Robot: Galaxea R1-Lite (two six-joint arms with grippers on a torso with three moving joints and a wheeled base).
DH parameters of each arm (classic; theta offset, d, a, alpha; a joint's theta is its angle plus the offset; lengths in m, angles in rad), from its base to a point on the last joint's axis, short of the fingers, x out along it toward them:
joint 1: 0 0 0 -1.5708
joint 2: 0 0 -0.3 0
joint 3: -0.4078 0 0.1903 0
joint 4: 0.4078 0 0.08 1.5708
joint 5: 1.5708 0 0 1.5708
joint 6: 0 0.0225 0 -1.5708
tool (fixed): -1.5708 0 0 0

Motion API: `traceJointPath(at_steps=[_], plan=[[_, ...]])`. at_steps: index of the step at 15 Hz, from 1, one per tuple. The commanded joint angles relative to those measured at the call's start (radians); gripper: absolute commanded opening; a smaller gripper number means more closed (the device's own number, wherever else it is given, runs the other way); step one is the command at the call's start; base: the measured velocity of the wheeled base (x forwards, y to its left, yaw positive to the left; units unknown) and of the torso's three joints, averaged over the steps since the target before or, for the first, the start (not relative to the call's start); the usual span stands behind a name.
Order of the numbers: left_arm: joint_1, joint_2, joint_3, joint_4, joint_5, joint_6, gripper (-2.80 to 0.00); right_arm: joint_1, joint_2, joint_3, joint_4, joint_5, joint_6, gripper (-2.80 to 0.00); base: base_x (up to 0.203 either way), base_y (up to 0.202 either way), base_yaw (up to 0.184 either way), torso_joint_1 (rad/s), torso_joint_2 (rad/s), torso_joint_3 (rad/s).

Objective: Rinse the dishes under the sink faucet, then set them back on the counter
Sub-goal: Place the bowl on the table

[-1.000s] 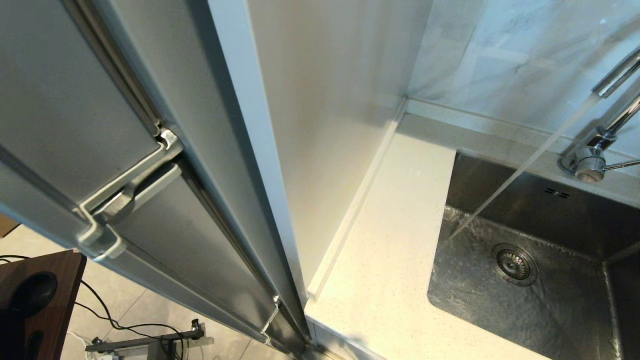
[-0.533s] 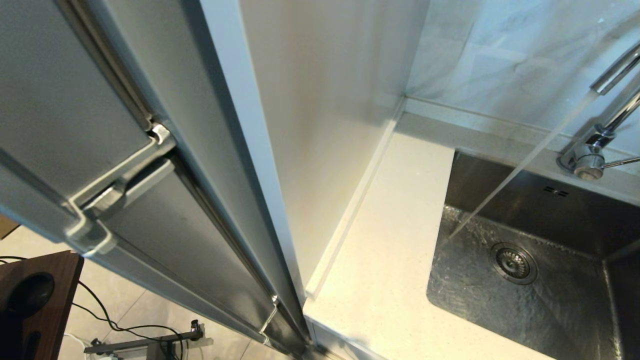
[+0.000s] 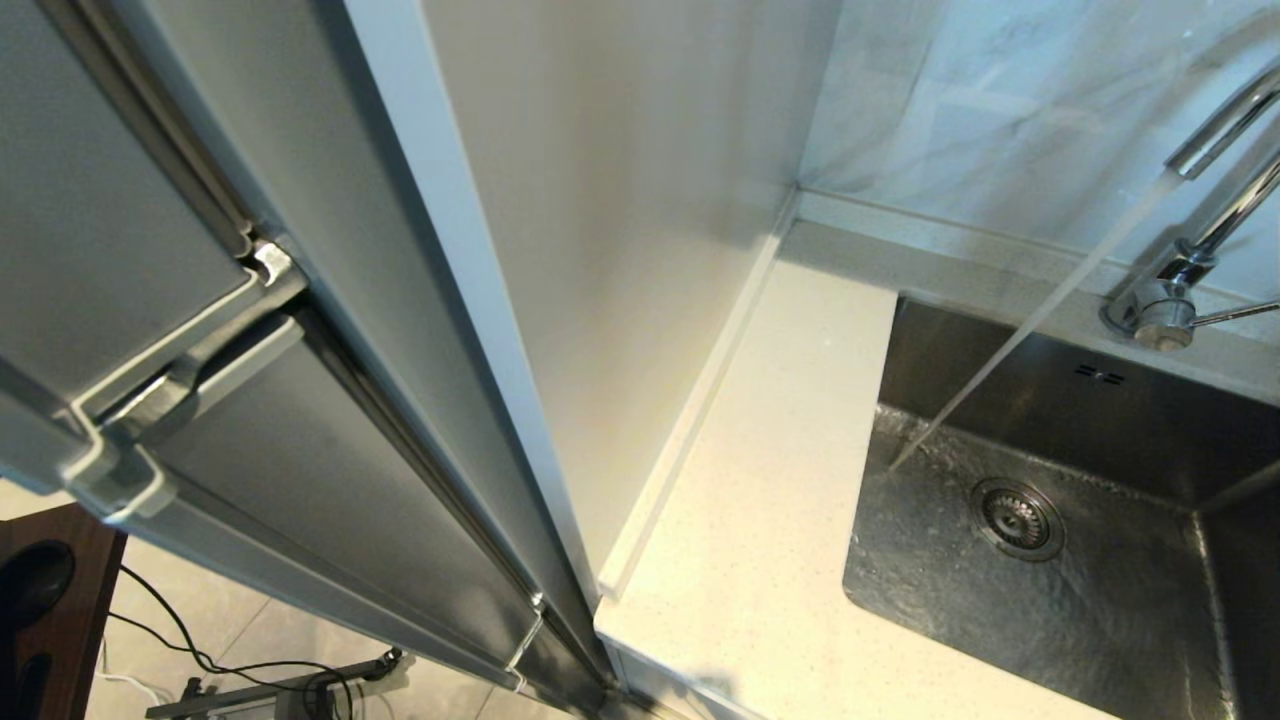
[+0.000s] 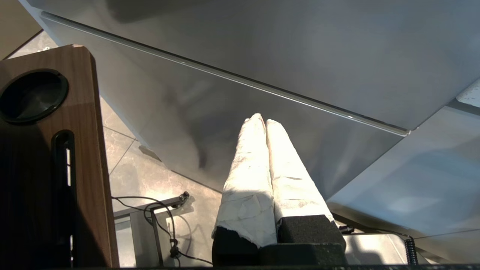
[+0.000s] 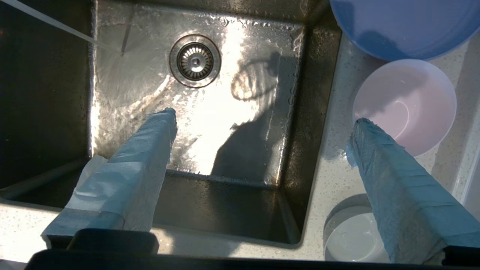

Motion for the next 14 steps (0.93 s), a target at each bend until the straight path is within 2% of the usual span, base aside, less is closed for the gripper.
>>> traceJointPath(at_steps=[1,14], plan=[[0.0,0.0,0.0,0.0,0.0,-0.001,-2.8,-0.016,0.002,-0.001,0.008,0.005,-0.003,0.0,0.0,0.0,0.0,0.0,0.0,0.0],[0.0,0.0,0.0,0.0,0.0,-0.001,-2.8,-0.022,0.005,-0.001,0.007,0.006,-0.008,0.0,0.0,0.0,0.0,0.0,0.0,0.0]])
